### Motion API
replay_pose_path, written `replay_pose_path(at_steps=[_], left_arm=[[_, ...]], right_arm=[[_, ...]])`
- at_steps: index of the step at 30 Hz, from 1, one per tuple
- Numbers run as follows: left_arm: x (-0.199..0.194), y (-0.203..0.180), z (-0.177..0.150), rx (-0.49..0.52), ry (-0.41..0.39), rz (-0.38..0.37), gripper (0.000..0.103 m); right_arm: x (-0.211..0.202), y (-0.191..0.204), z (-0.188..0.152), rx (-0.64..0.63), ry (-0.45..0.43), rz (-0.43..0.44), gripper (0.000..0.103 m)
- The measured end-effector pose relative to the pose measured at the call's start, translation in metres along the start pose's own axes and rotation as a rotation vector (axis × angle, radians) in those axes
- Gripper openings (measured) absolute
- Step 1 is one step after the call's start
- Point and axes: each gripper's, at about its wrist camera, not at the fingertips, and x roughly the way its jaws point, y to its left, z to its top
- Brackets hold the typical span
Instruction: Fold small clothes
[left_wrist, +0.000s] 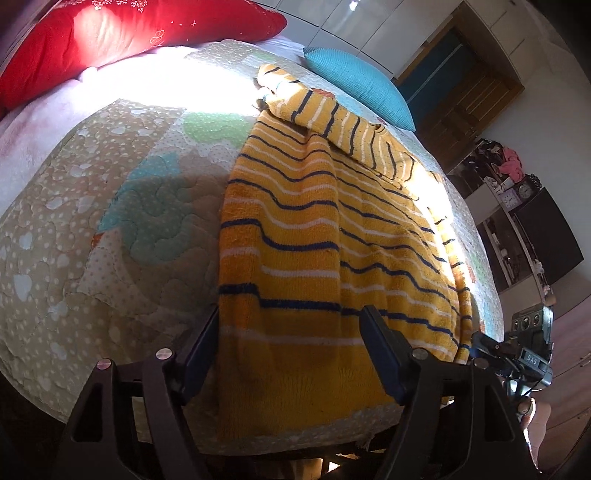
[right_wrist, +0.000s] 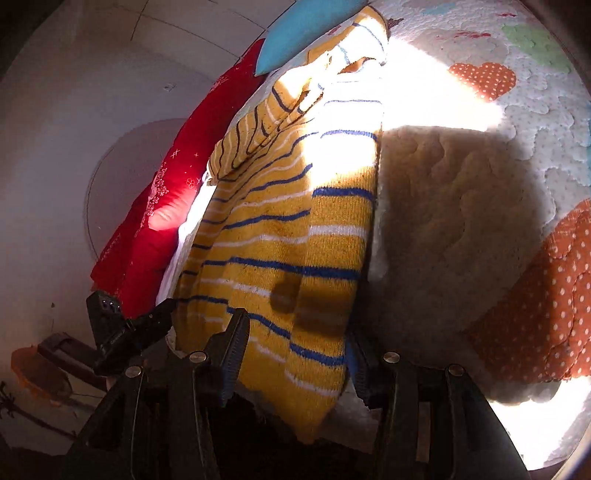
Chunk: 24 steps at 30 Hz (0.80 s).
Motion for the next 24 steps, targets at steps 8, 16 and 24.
replay_pose_path(at_steps=[8, 16, 24], left_arm=[[0.006, -0.009, -0.007, 0.0, 0.025, -0.053, 0.081], [-0.004, -0.002, 0.003, -0.055, 0.044, 0.041, 0.011], [-0.058, -0.051, -0.018, 0.055, -0.033, 0.016, 0.009]], right_arm=[[0.035, 0.005, -0.041, 0.013, 0.111, 0.04, 0.053], [0.026, 0.022, -0.024, -0.036, 0.07, -0.03, 0.008], [-0.031, 0.052, -0.041, -0.188, 0.047, 0.026, 0.006]])
